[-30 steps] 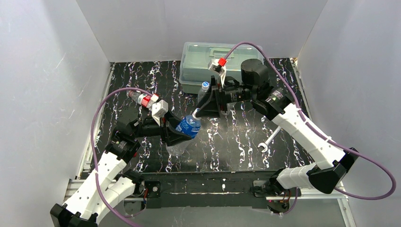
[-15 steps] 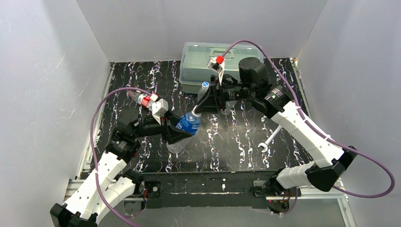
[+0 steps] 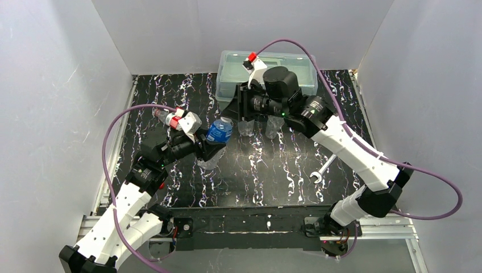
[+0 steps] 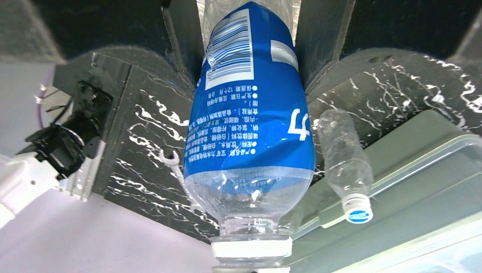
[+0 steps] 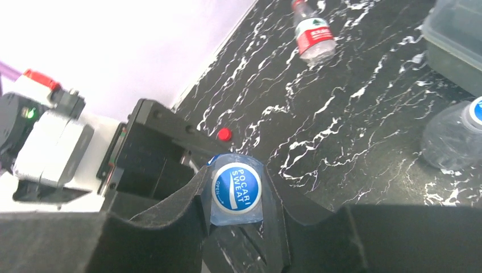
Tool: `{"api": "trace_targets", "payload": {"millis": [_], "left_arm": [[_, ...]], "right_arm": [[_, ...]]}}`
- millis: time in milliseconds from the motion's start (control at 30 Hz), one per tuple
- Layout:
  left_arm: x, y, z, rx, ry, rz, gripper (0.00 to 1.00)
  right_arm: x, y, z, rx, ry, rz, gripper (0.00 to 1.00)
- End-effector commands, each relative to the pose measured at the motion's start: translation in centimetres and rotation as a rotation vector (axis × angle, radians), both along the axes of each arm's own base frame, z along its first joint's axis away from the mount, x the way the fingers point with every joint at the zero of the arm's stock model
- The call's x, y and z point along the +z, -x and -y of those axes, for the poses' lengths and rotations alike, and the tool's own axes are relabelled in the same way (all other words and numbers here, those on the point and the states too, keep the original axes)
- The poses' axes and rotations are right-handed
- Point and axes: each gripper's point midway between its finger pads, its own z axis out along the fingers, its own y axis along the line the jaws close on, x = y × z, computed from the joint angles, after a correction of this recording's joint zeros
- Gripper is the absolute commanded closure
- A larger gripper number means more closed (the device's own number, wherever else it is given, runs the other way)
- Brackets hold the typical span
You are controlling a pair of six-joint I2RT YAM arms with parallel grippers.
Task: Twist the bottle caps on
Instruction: Screw the bottle cap onto the plastic bottle.
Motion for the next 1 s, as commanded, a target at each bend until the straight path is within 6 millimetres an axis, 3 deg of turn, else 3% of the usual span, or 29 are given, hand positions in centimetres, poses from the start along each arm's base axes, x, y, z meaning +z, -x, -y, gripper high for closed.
{"api": "trace_targets", "payload": {"millis": [0,133,233,300,367,433,600,700,867,967], "left_arm": [[4.4,-2.9,-1.8,0.173,0.039,0.141,1.0],[3.4,-2.6,-1.9,0.173,0.032,0.121,1.0],[2.3,-2.4,-2.0,0.172,0.022,0.09,1.0],[1.5,-2.1,-1.9,0.164,0.008,0.055,1.0],[0.7,-2.0,-1.9,0.159,-0.005,0.023,1.0],[0.2,-1.5,-1.7,0.137,-0.002,0.006,1.0],[0.0,0.2,-0.6,0.034,0.017,-0.018,1.0],[0.4,2.6,0.7,-0.123,0.04,-0.03,1.0],[1.3,5.7,2.0,-0.324,0.071,-0.071,1.0],[1.7,7.0,2.4,-0.406,0.087,-0.095,1.0]], "right_arm": [[-2.7,1.1,-0.5,-0.128,0.115,-0.08,0.99],[-1.3,0.3,-0.5,-0.171,0.077,-0.04,0.95],[0.5,-0.1,0.0,-0.184,0.051,0.014,0.69],[1.9,-0.2,0.6,-0.191,0.031,0.061,0.46],[3.4,-0.5,1.5,-0.198,0.006,0.101,0.29],[4.8,-0.7,2.5,-0.201,-0.018,0.142,0.19],[7.0,-0.1,4.4,-0.142,-0.043,0.24,0.07],[7.2,1.2,4.8,-0.038,-0.044,0.291,0.02],[6.2,1.4,6.9,0.104,-0.076,0.304,0.02],[6.3,3.0,7.0,0.241,-0.162,0.308,0.03]]}}
